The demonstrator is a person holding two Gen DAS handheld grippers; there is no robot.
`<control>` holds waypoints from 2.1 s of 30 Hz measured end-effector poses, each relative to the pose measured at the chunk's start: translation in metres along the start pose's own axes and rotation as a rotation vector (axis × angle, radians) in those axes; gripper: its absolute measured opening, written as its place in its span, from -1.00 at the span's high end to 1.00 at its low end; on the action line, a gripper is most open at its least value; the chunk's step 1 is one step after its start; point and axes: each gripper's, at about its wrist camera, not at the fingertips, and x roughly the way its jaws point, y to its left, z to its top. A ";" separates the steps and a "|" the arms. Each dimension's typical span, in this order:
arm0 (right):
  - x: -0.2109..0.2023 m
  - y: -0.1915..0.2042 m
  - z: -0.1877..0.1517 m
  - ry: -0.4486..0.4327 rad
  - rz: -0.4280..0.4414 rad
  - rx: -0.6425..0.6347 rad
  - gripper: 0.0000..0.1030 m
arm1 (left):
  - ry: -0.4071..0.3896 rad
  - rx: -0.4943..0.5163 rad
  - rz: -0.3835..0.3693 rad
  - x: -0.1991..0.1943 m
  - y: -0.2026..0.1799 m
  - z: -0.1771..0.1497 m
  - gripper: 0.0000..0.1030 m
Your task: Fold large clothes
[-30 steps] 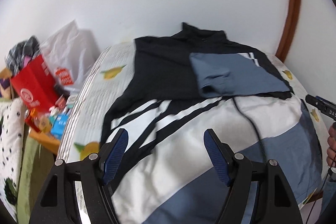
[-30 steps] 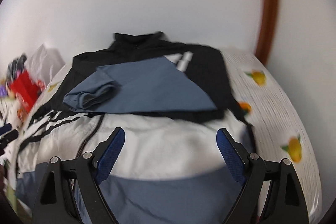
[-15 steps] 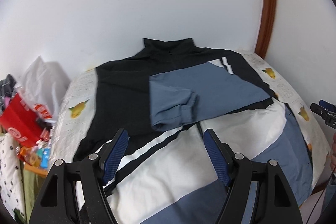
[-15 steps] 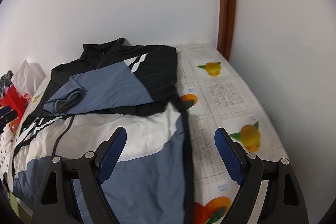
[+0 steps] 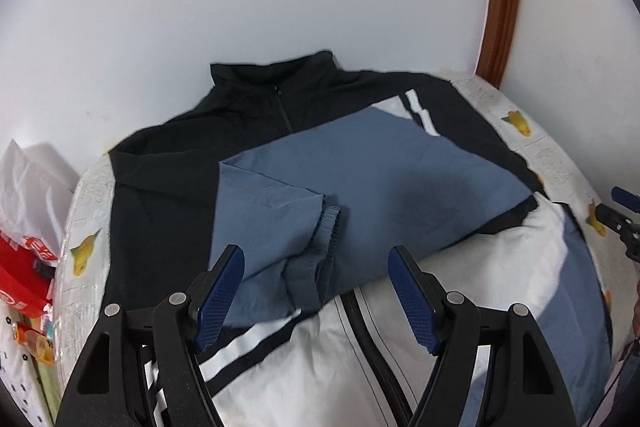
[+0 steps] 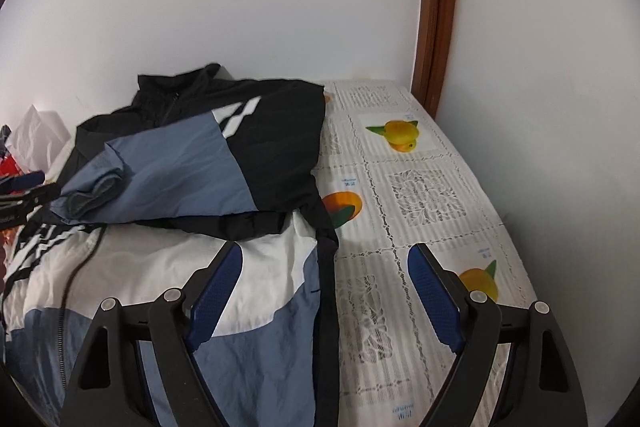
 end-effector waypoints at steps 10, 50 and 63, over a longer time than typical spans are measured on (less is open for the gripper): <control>0.032 0.002 -0.003 0.058 -0.019 -0.019 -0.64 | 0.119 -0.017 -0.006 0.066 0.007 -0.009 -0.40; 0.087 0.056 0.033 0.066 -0.065 0.006 -0.64 | 0.052 -0.434 0.061 0.010 0.216 -0.041 0.51; 0.003 0.060 0.000 0.056 -0.022 -0.023 -0.63 | 0.014 -0.405 0.040 -0.068 0.192 -0.093 0.51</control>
